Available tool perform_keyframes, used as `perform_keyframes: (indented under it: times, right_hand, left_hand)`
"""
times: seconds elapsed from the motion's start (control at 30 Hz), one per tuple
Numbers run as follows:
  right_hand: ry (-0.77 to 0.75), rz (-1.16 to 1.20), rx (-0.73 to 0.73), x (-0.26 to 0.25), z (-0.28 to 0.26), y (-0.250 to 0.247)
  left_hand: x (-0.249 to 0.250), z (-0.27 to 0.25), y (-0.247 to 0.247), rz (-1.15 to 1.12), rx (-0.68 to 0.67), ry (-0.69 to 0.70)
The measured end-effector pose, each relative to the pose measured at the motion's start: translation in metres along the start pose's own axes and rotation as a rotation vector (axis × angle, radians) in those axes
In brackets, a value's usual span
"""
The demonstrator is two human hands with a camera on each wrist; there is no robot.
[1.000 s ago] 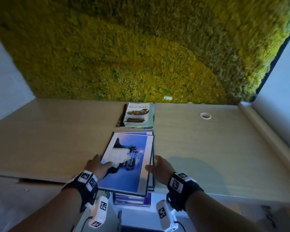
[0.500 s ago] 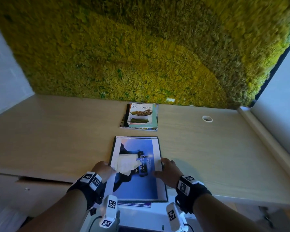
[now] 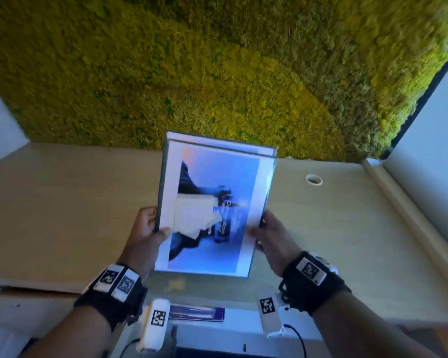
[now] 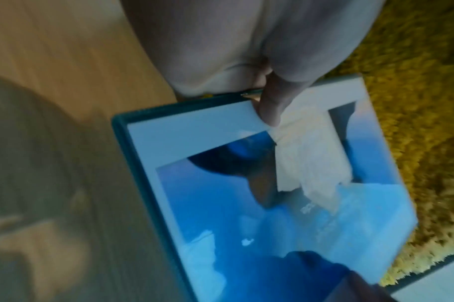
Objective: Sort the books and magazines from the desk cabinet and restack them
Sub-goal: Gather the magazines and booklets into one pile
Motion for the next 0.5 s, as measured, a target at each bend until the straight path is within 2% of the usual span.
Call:
perform_keyframes:
  times: [0.07,0.13,0.3,0.4,0.5]
  right_hand:
    - [-0.120,-0.019,-0.015,-0.020,-0.007,-0.002]
    - [-0.154,-0.059,0.007,-0.017,-0.015,-0.004]
    - [-0.087,-0.156,0.115,0.028,-0.041,-0.001]
    - [-0.057,-0.144,0.149,0.027,-0.059,0.006]
    - [-0.047,-0.166,0.196,0.028,-0.091,-0.002]
  left_hand:
    - [0.011,-0.001,0.006,0.033,-0.032,0.109]
    - [0.007,-0.010,0.012,0.063,-0.059,0.140]
    - [-0.038,-0.032,0.018,0.080,-0.058,0.058]
    - [-0.041,-0.041,0.025,0.089,-0.043,-0.006]
    - [-0.037,-0.066,0.040,0.105,-0.112,0.040]
Point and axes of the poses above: each hand's wrist, its own z-axis towards the middle knuckle, its own y-axis out of the palm, x = y × z, the point moved 4 cm from there along z, towards the middle knuckle, and after that the axes turned 8 degrees about -x, right-handed, at the moved point
